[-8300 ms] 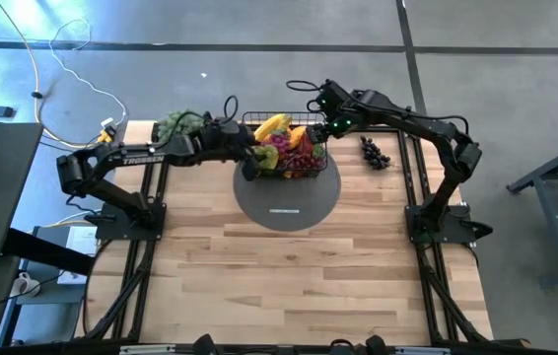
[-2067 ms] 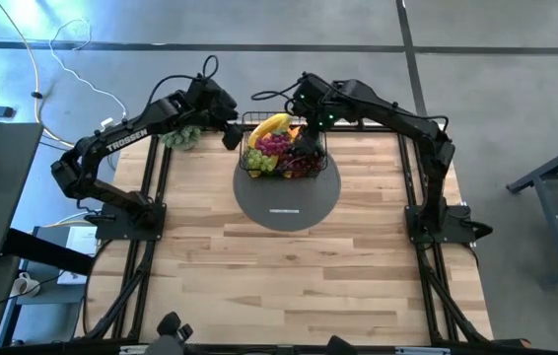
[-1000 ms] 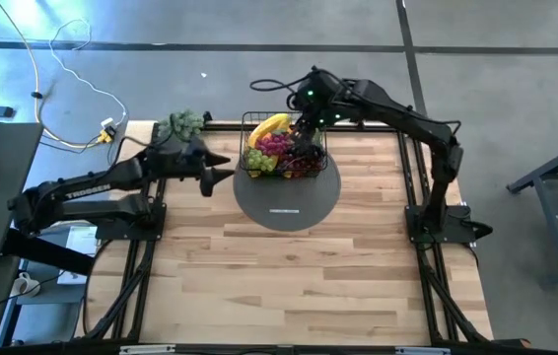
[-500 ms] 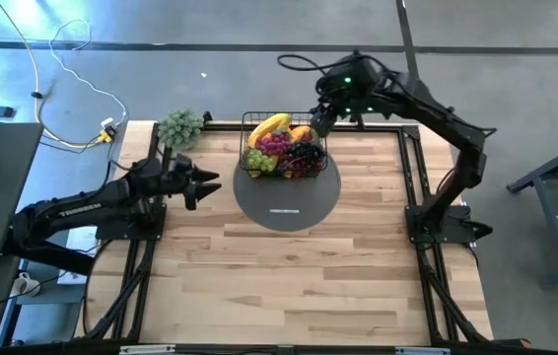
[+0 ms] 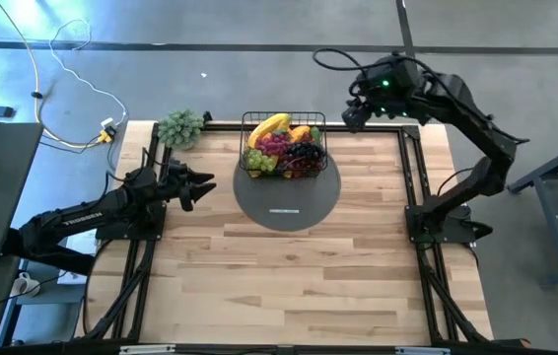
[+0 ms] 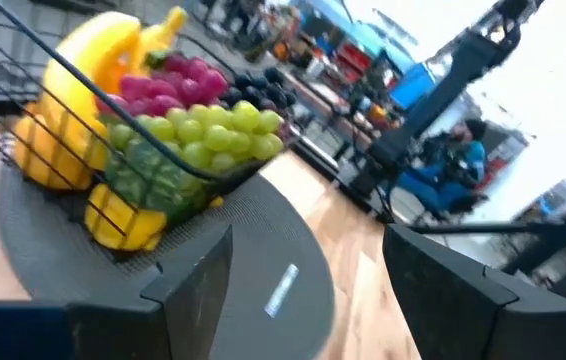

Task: Build produce basket
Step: Return to Home Position

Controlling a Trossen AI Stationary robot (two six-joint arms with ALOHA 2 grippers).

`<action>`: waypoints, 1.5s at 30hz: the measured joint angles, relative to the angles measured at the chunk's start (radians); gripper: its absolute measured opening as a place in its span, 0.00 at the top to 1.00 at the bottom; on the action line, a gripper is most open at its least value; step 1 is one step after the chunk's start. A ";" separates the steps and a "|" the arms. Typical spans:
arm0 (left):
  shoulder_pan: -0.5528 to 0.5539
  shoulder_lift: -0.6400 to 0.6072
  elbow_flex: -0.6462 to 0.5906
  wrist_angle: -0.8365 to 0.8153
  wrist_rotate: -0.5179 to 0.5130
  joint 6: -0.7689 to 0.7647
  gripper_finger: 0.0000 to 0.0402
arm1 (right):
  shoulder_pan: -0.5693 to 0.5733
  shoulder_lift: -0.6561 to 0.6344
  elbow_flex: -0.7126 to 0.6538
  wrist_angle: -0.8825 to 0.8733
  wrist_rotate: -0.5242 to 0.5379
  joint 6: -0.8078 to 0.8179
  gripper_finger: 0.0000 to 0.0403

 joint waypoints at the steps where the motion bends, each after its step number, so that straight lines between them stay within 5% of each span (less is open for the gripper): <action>1: 0.000 -0.005 -0.018 0.024 -0.014 0.000 0.38 | 0.000 -0.019 -0.027 0.010 0.013 0.000 0.57; 5: 0.000 -0.006 -0.024 0.019 -0.046 0.038 0.38 | -0.008 -0.117 -0.181 0.077 0.017 0.021 0.57; 13: 0.000 -0.007 -0.024 0.073 0.046 0.180 0.38 | -0.012 -0.406 -0.571 0.290 0.017 0.128 0.57; 27: 0.000 -0.001 -0.023 0.016 0.089 0.179 0.38 | 0.100 -0.910 -1.162 0.655 -0.001 0.175 0.57; 36: 0.000 -0.001 -0.023 0.005 0.088 0.341 0.38 | 0.156 -1.156 -1.458 0.852 -0.118 0.182 0.57; 45: 0.000 -0.001 -0.023 0.009 0.074 0.349 0.38 | 0.165 -1.320 -1.660 0.940 -0.305 0.172 0.57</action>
